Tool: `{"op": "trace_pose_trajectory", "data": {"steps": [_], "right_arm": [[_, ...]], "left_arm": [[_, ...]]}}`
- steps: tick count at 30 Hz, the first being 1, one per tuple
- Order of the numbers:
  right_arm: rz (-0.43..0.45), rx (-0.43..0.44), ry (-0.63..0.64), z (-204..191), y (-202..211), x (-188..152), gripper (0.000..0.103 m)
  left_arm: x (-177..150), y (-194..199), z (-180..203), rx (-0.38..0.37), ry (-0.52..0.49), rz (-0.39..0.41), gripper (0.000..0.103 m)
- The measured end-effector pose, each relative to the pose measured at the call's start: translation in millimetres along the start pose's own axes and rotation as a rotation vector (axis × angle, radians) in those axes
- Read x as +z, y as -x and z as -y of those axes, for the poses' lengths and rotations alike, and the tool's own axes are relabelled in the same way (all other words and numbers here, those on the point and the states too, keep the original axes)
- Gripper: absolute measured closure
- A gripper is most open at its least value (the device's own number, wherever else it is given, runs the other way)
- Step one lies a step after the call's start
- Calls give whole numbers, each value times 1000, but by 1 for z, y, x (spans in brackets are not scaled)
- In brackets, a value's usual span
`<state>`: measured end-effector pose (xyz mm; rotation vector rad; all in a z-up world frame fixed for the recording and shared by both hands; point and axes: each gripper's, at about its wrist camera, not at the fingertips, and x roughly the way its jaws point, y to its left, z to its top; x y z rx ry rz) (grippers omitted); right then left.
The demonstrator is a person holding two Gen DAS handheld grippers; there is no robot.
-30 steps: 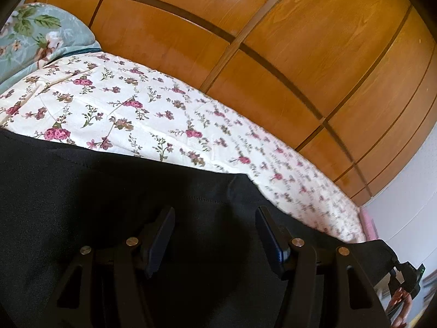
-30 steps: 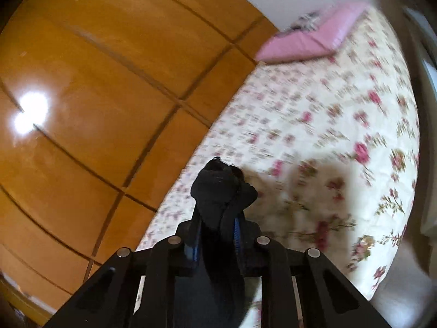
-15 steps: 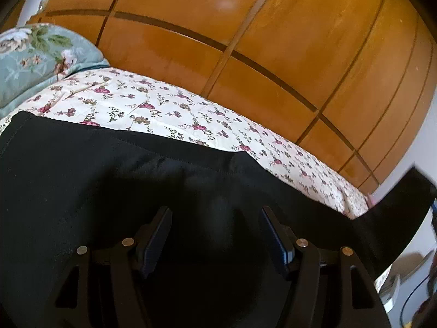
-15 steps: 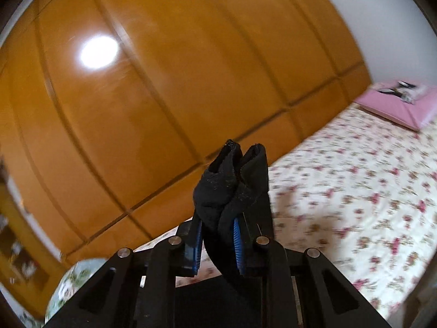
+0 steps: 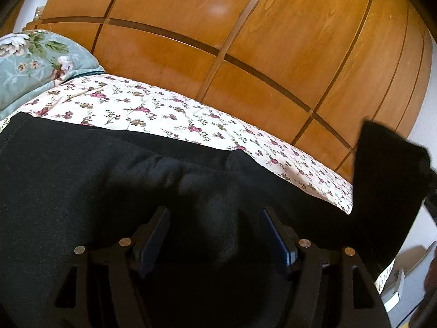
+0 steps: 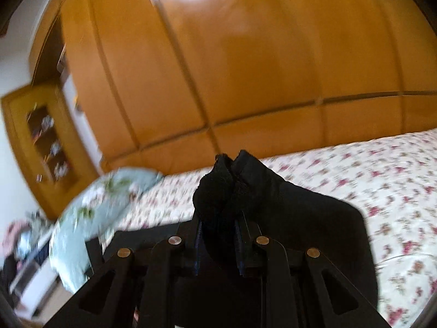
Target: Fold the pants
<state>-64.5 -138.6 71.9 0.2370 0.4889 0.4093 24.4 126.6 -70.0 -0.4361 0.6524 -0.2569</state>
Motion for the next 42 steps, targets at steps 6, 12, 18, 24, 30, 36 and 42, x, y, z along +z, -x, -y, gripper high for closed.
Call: {"op": "trace_pose_trajectory", "data": {"steps": [6,12,18,24,30,36,42], "right_arm": [[-162,-5,117,-13,-54,-47,83],[-311,0,175,-3,-82,-96,78],[-291,126,104,10,-55,-95,57],[-84,37,-24,64,-7,-64,57],[-89,-159,-178,134,-14,-47,59],[-153,-226,-173,150,-33,-71,68],[-161,-234,-126,148,-34,-77,68]], "left_arm": [[-1,1,0,-12,-3,7,31],[-1,0,-1,-21,-1,8,30],[5,7,0,-100,81,-17,29],[10,-12,23,-335,256,-148,26],[4,-53,68,-403,245,-282,26],[-8,-61,103,-331,42,-356,87],[-15,-38,80,-255,38,-312,91]]}}
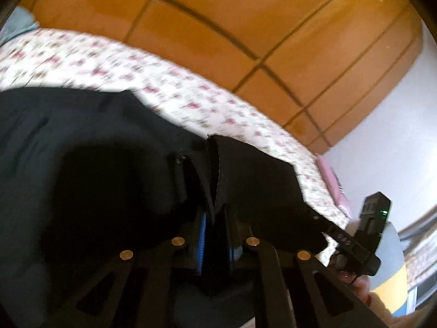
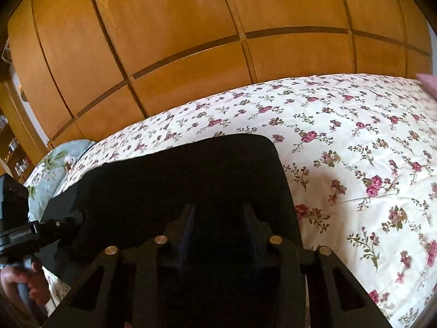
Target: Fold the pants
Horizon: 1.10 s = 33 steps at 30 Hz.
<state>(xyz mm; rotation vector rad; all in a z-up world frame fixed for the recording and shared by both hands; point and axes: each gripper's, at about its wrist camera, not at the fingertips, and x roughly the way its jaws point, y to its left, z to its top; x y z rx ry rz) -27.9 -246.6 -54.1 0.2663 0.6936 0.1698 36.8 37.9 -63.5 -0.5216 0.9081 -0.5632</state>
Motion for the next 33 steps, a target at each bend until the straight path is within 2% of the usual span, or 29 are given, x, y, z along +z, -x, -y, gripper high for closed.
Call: {"op": "trace_pose_trajectory", "data": {"steps": [3,7,10,12,13,15,18,20,24,28,33], "right_arm": [[10,-13,20,-5,-4,-8,68],[37,-49,132,-18,-8,-15,57],[69,-94,209,-28,-8,-23,57],[68,-121,211,-32,-6,-22,56],[61,-130,212,-34,-6,-20,53],[46,-129,217,-40,-2,-16,51],[62,-73,238,-55,7,-14,51],[35,-32,293,-71,2,-15,52],[-17,57,326,-92,-12,-19,62],[-56,147,342,-111,-28,-24,59],[-28,152,324,-117,-33,-38,57]], "left_arm": [[-4,-5,-18,-45,76,5,91],[-8,-6,-7,8,-22,33,90],[-8,-3,-12,6,-10,44,83],[-10,4,-12,8,6,59,78],[-12,13,-13,7,18,76,75],[-14,26,-14,14,21,112,74],[-20,54,-18,39,7,185,70],[-23,76,-28,58,27,238,65],[-30,114,-53,126,119,341,62],[-44,151,-80,201,220,433,53],[-71,200,-109,306,338,542,49]]}}
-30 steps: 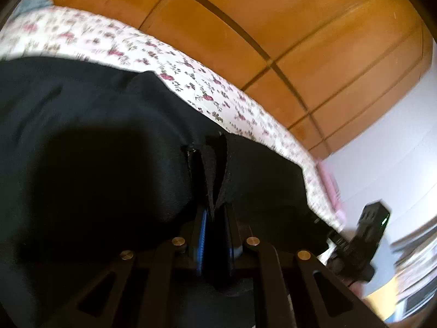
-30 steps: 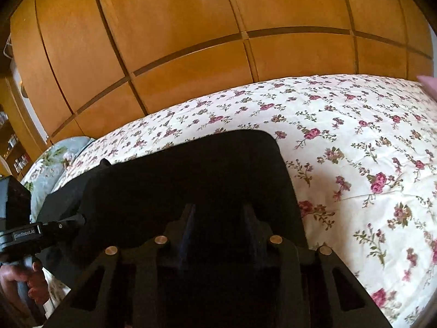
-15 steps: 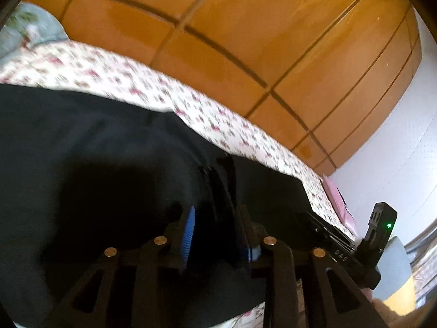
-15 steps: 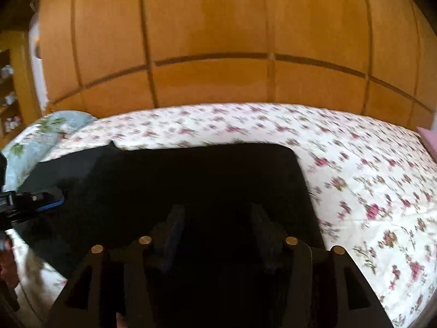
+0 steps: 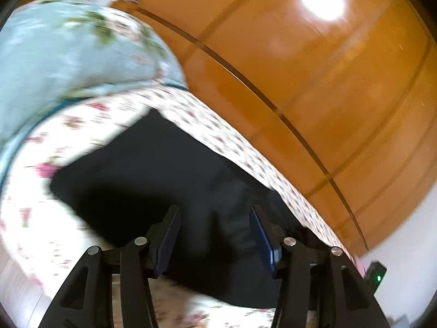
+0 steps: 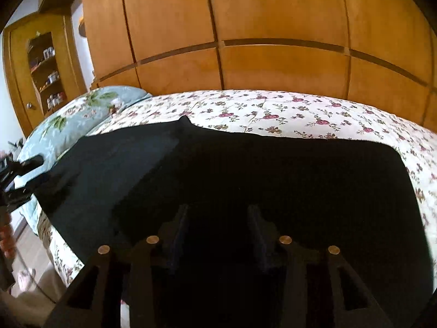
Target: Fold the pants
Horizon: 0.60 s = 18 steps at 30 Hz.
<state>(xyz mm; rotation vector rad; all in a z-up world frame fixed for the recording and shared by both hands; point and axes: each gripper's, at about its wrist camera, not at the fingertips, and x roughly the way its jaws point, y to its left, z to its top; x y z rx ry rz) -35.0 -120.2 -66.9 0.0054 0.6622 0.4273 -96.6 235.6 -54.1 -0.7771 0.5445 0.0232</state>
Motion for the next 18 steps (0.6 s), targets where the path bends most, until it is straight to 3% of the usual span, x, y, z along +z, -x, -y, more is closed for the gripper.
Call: {"op": "trace_pose_trajectory", "data": {"steps": [6,12,16,18], "right_arm": [[25,21,-18,2,-1,-4,57],[26,28,-27,4,-2,-2,57],[25,31,-27,4,-1,-2,57],[29,31,-29,4,-1,-3,57]], "left_arm": [[-3,40,-44,58,135,96,45],[-4,29,-64,39,205,57,45],[-8,46,-56,79,141,138,45],[-9,45,-54,71,123,134,45]]}}
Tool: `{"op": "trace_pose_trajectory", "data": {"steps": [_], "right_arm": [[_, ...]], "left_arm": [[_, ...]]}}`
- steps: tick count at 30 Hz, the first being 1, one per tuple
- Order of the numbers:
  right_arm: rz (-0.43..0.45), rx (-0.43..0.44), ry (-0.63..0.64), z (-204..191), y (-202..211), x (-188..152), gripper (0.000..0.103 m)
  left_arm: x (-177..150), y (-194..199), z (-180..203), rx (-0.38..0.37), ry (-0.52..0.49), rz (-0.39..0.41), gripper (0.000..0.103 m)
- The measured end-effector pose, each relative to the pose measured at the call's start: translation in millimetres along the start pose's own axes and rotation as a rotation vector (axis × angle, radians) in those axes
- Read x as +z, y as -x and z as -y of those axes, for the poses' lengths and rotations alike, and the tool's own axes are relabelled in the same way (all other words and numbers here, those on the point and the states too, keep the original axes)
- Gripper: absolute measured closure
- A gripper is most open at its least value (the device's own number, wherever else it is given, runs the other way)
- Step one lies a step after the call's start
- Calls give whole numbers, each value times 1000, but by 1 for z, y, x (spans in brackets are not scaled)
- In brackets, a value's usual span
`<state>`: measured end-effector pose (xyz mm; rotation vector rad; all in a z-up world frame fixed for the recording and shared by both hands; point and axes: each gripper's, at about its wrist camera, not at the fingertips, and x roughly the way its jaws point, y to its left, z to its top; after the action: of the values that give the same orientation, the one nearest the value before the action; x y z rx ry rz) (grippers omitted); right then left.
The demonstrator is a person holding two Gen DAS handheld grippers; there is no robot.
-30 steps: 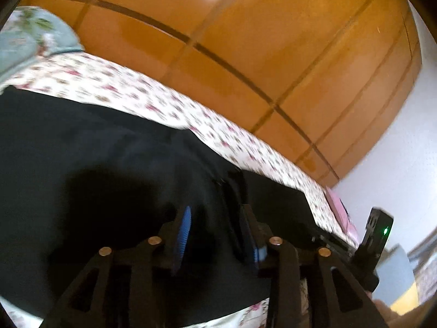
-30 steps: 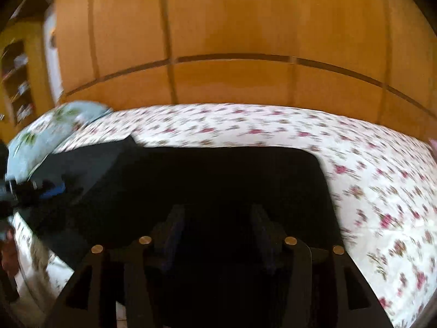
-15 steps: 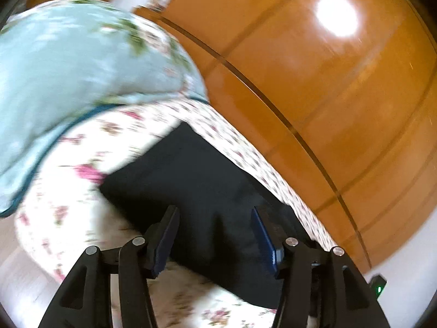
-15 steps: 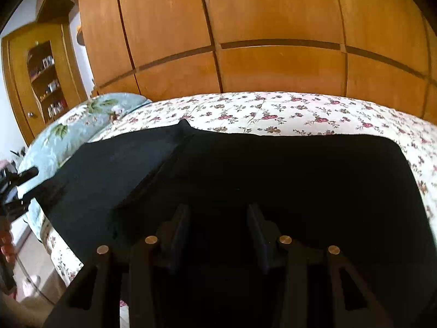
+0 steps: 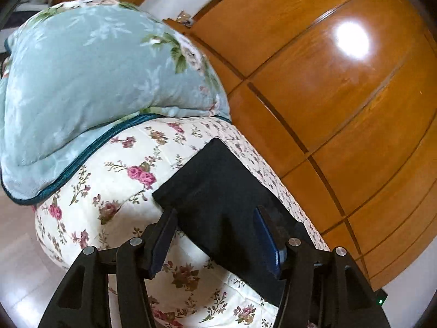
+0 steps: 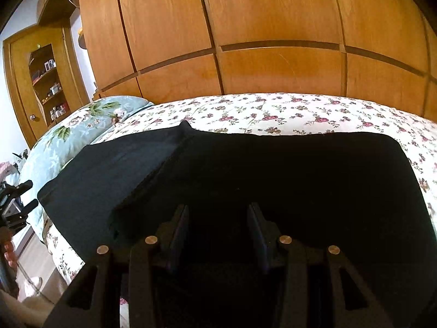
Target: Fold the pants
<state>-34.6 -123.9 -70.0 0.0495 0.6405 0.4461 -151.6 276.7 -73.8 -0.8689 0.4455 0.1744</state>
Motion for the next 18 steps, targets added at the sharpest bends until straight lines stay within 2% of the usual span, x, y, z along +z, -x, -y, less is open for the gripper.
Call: {"op": "trace_pose_trajectory", "data": {"steps": [5,9,12,14,18], "right_arm": [[8,-5,-4,-1,0,-1,57],[5,2,-10,1,2,-1,57],[10,4,-10,1,2,-2,57],[16,0,-13,0,2,-2,57],[15,-2,-13,-1,2,-2,56]], "left_arm": [[0,-36,-8,-26,85,-139,44],[1,-36,-13,-17,159,-122,44],[-3,-29,-15,13,123,-82,43],[-3,-36,-20,-2,155,-106,43],[7,-49,-18,-50,172,-91,36]]}}
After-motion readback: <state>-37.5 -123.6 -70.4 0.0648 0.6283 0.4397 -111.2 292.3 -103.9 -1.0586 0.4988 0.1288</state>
